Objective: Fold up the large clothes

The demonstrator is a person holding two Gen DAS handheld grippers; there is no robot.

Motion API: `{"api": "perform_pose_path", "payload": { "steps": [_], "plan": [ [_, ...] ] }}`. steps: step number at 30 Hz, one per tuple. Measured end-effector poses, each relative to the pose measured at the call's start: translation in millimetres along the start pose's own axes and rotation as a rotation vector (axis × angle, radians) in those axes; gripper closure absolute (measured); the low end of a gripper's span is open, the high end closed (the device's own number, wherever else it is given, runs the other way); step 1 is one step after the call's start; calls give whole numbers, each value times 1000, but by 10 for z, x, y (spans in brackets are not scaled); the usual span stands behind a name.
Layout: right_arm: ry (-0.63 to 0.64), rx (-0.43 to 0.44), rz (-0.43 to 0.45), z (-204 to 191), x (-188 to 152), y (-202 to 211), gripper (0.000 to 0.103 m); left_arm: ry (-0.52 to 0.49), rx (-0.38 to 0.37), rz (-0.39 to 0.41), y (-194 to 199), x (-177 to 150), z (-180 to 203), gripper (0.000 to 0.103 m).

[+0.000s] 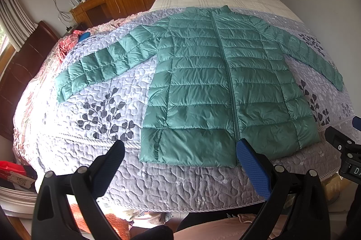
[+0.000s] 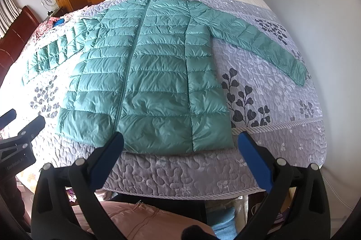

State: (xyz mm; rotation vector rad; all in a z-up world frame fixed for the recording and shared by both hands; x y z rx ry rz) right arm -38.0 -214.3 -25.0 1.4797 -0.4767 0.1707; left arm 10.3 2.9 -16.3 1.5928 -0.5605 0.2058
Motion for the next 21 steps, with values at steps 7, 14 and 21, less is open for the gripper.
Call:
{"api": "perform_pose_path", "payload": {
  "steps": [7,14,21],
  "plan": [
    [0,1,1,-1,1,-3,3,0,1,1,0,-1,3,4],
    [-1,0,0,-1,1,-9,3,-1,1,1,0,-1,3,4],
    [0,1,1,-2,14,-16,3,0,2,0,0,-2,2,4]
  ]
}}
Point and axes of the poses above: each gripper's, at about its wrist camera, not at the fingertips, and y roughly against the way its jaws point, z to its right, x to its top, the point moved 2 cm from there along -y, roughly the way its jaws point
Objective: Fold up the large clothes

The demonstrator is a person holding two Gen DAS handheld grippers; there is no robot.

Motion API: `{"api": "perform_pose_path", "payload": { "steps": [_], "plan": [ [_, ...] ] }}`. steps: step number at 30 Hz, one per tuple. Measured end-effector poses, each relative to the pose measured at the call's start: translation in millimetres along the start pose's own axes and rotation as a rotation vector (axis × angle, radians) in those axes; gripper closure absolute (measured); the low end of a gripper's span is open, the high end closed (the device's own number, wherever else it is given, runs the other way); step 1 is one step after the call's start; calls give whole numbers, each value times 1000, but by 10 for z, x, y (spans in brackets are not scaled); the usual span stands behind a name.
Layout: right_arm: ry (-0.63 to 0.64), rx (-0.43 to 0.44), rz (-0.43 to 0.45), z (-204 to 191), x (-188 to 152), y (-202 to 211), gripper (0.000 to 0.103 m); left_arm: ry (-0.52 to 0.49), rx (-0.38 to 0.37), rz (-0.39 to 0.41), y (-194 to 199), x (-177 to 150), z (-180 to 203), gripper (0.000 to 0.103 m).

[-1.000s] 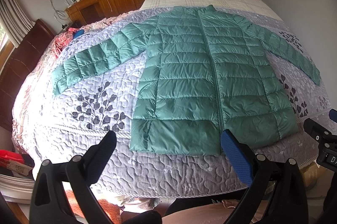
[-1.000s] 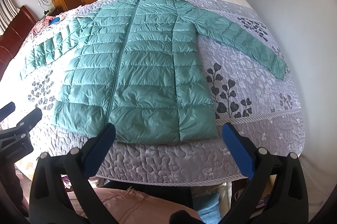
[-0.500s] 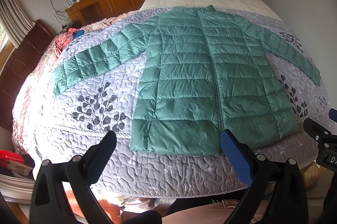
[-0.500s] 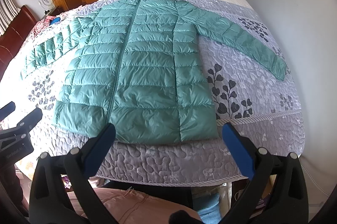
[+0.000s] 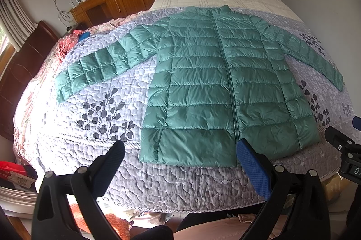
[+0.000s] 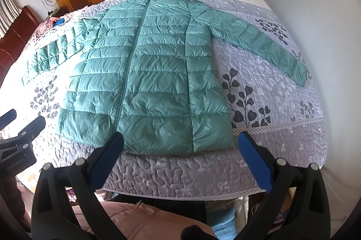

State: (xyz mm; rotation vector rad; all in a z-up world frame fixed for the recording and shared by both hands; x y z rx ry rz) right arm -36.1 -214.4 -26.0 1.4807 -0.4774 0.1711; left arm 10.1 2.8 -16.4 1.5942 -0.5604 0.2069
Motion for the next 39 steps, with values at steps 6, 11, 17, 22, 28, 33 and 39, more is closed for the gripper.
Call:
{"api": "perform_pose_path", "payload": {
  "steps": [6,11,17,22,28,33,39],
  "plan": [
    [0,0,-2,-5,6,-9,3,-1,0,0,-1,-1,2,4],
    [0,0,-1,-10,11,-17,3,-1,2,0,14,6,1,4],
    [2,3,1,16,20,-27,3,-2,3,-1,18,-1,6,4],
    [-4,35,-4,-4,42,-68,3,2,-25,-1,-92,23,-2,4],
    [-32,97,-44,241,22,-382,3,13,-89,-9,-261,137,79,4],
    [-155,66,23,906,176,-492,3,14,-68,67,-382,431,266,4],
    [-339,-18,78,2144,466,-650,3,51,-120,155,-606,1041,669,4]
  ]
}}
Point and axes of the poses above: each gripper's, at about its wrist camera, not at the fingertips, and y roughly against the way its jaws point, z to its right, x to its top, the point moved 2 cm from there along -y, roughly the way its jaws point
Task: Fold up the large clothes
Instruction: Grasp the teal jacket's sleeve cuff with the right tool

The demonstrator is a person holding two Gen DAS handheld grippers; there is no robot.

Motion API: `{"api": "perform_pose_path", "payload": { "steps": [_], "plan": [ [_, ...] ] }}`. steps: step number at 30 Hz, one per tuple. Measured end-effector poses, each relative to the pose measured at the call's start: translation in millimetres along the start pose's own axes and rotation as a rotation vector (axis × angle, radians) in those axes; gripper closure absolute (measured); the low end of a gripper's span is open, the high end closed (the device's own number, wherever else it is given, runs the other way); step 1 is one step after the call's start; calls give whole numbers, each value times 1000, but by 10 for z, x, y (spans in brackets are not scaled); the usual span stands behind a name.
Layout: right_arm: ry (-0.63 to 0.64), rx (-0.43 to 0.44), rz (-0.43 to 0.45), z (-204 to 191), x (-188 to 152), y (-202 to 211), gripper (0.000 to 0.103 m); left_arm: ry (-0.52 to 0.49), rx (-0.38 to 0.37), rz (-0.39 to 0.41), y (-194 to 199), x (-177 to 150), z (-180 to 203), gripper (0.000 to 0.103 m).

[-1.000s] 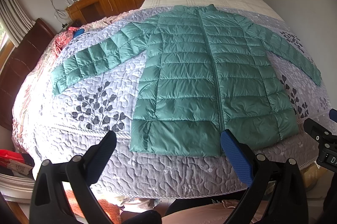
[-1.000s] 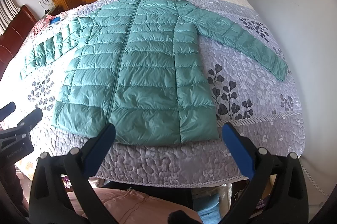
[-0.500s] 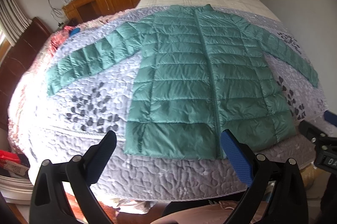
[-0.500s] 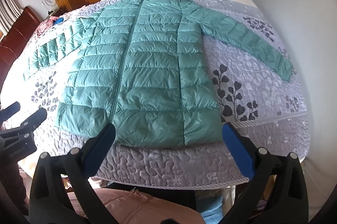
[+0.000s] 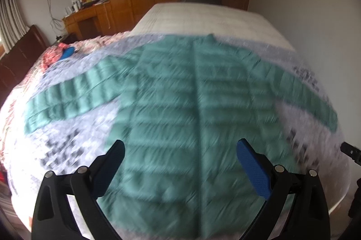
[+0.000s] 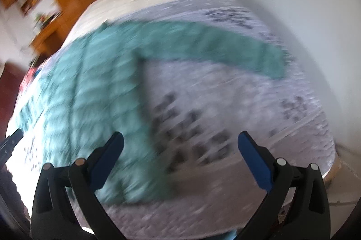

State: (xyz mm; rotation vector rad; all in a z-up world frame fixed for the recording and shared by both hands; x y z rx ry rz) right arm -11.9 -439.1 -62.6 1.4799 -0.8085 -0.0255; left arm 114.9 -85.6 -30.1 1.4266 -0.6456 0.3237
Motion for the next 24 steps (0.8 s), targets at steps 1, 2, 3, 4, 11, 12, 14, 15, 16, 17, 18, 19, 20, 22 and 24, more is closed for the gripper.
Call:
{"api": "perform_pose_path", "payload": {
  "steps": [1,2,3,4,11,12,14,15,16,17,18,19,20,22,24],
  "plan": [
    [-15,-22,7,171,95,-51,3,-2,-9,-5,-58,78,80,4],
    [-35,-50,9,391,230,-130,3,-8,-26,-13,-149,209,221,4],
    [-49,-59,7,529,312,-186,3,-15,-32,-14,-212,303,324,4],
    [-65,-54,2,698,418,-272,3,-19,-32,-12,-267,386,435,4],
    [-134,-41,-95,1531,928,-1012,3,-54,-108,-32,-839,897,1400,5],
    [-133,-39,-103,1582,972,-1101,3,-63,-110,-35,-923,927,1493,5],
    [-134,-32,-121,1709,1066,-1275,3,-79,-97,-50,-1118,992,1673,8],
    [-142,-34,-135,1804,1118,-1388,3,-82,-95,-67,-1235,1020,1739,9],
    [-148,-31,-144,1845,1157,-1461,3,-82,-94,-89,-1369,1047,1805,9],
    [-155,-25,-155,1896,1187,-1522,3,-81,-92,-111,-1494,1057,1855,9],
    [-162,-22,-169,1953,1220,-1600,3,-79,-86,-129,-1609,1047,1885,9],
    [-164,-17,-179,1999,1249,-1653,3,-76,-80,-143,-1720,1044,1911,9],
    [-161,-13,-195,2039,1273,-1719,3,-73,-75,-155,-1814,1039,1929,9],
    [-155,-14,-216,2076,1306,-1809,3,-62,-73,-171,-1964,1015,1937,9],
    [-149,1,-231,2096,1327,-1893,3,-59,-65,-184,-2073,996,1921,9]
  ]
}}
Point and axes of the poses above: each gripper's, at about its wrist camera, not at the fingertips, and y roughly against the way its jaws point, z to its right, x to its top, the point moved 2 cm from there along -y, roughly the way its jaws point
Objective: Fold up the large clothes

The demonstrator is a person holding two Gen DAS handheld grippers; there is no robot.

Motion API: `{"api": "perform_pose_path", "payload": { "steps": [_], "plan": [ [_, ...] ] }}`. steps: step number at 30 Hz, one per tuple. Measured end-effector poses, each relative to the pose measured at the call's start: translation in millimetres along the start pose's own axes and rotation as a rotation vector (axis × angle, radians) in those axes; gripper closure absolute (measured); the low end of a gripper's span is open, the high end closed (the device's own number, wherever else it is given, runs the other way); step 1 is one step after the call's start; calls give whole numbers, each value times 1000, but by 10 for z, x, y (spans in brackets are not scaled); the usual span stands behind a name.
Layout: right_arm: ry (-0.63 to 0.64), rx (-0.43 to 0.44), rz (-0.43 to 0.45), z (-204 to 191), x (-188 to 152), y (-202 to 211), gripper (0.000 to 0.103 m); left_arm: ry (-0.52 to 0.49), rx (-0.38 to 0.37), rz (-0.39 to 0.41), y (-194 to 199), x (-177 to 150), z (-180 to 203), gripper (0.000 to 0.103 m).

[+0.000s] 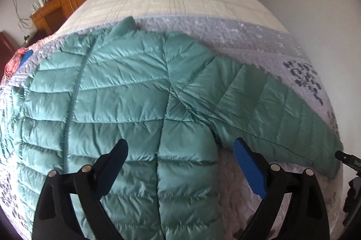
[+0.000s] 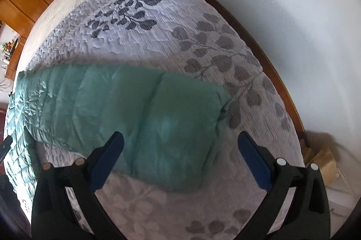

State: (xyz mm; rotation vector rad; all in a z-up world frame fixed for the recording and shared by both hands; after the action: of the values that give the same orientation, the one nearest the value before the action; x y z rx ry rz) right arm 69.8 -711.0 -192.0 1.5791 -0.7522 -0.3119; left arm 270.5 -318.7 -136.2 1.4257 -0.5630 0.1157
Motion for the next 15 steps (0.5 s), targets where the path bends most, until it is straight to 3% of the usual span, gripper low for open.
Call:
{"api": "perform_pose_path", "payload": {
  "steps": [3,7,11,15],
  "plan": [
    [-4,51,-44,-1,14,-111,26,7,5,-26,-180,7,-34,9],
    [-8,72,-47,-28,55,-184,38,28,-1,-63,-371,-9,-79,10],
    [-40,148,-32,-51,131,-162,76,41,-1,-87,-494,-34,-120,10],
    [-49,180,-10,-116,172,-96,89,49,-15,-89,-533,-32,-147,10]
  ]
}}
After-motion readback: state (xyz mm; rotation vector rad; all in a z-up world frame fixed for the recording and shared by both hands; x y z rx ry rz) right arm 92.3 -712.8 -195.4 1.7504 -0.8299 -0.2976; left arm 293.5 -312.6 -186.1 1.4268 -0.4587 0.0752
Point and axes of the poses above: each gripper's, at about its wrist camera, not at the fingertips, and y roughly against the way its jaws point, z to its right, x to its top, the point moved 2 cm from there along -y, roughly the way its jaws point
